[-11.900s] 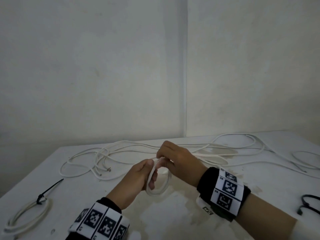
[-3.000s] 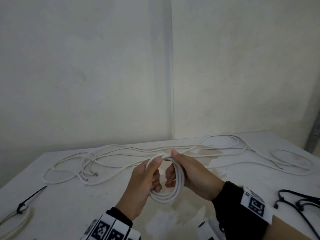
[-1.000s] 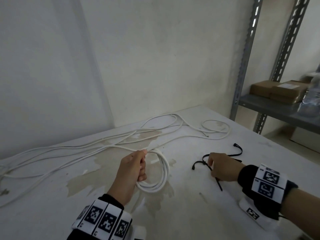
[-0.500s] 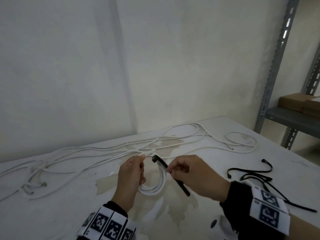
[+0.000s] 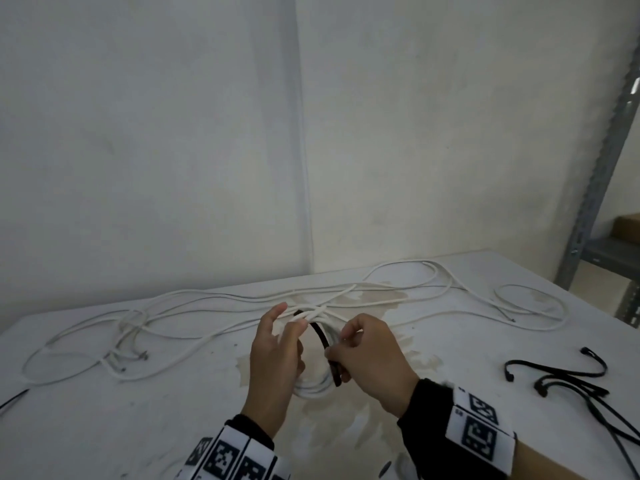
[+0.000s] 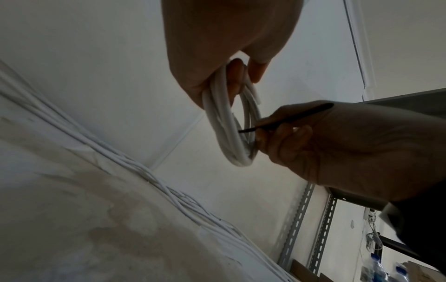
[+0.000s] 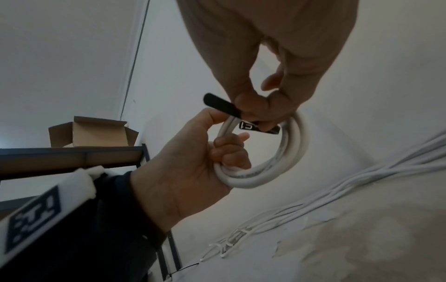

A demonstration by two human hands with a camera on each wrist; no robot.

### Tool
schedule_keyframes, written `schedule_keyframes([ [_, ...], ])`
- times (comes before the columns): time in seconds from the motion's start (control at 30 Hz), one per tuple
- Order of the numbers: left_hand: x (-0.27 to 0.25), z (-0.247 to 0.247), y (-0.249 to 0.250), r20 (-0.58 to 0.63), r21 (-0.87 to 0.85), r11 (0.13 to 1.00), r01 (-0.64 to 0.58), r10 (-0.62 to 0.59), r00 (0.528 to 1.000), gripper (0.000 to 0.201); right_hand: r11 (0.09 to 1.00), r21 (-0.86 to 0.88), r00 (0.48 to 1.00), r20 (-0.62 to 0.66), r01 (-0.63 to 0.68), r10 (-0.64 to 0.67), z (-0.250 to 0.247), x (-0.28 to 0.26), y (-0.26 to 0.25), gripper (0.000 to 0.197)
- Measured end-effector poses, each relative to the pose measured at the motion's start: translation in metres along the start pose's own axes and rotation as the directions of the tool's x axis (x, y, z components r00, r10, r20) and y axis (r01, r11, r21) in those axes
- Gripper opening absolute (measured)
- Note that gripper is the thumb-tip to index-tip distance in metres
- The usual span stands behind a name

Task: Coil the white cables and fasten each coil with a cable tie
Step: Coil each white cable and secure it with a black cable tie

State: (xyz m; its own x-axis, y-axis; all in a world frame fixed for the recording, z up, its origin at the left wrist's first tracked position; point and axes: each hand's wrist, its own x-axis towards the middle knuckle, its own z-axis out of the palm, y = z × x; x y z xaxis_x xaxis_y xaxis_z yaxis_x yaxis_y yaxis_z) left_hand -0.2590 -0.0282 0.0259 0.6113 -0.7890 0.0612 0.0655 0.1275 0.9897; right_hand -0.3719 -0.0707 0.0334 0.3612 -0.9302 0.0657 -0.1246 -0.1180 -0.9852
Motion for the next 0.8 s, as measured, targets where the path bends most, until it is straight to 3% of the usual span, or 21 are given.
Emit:
schedule_keyframes([
  [0.3,0.004,-0.019,0.002,0.121,-0.048,0.999,0.011,-0.006,0.993,0.015,0.985,0.125,0.98,0.142,0.122,-0.14,0.011,-0.004,-0.003,0.019],
  [0.5,0.007,-0.025,0.003,0.131,-0.11,0.991,0.07,-0.055,0.99,0.013,0.983,0.066,0.928,0.323,0.172,-0.185,0.008,-0.012,-0.006,0.041],
  [0.7,0.007,-0.026,0.006,0.173,-0.125,0.989,0.082,-0.06,0.983,0.01,0.91,0.086,0.883,0.219,0.406,-0.414,0.01,-0.008,-0.008,0.036],
  [0.8,0.005,-0.028,0.005,0.194,-0.123,0.987,0.1,-0.075,0.978,0.008,0.904,0.104,0.879,0.209,0.415,-0.428,0.01,-0.006,-0.01,0.028],
])
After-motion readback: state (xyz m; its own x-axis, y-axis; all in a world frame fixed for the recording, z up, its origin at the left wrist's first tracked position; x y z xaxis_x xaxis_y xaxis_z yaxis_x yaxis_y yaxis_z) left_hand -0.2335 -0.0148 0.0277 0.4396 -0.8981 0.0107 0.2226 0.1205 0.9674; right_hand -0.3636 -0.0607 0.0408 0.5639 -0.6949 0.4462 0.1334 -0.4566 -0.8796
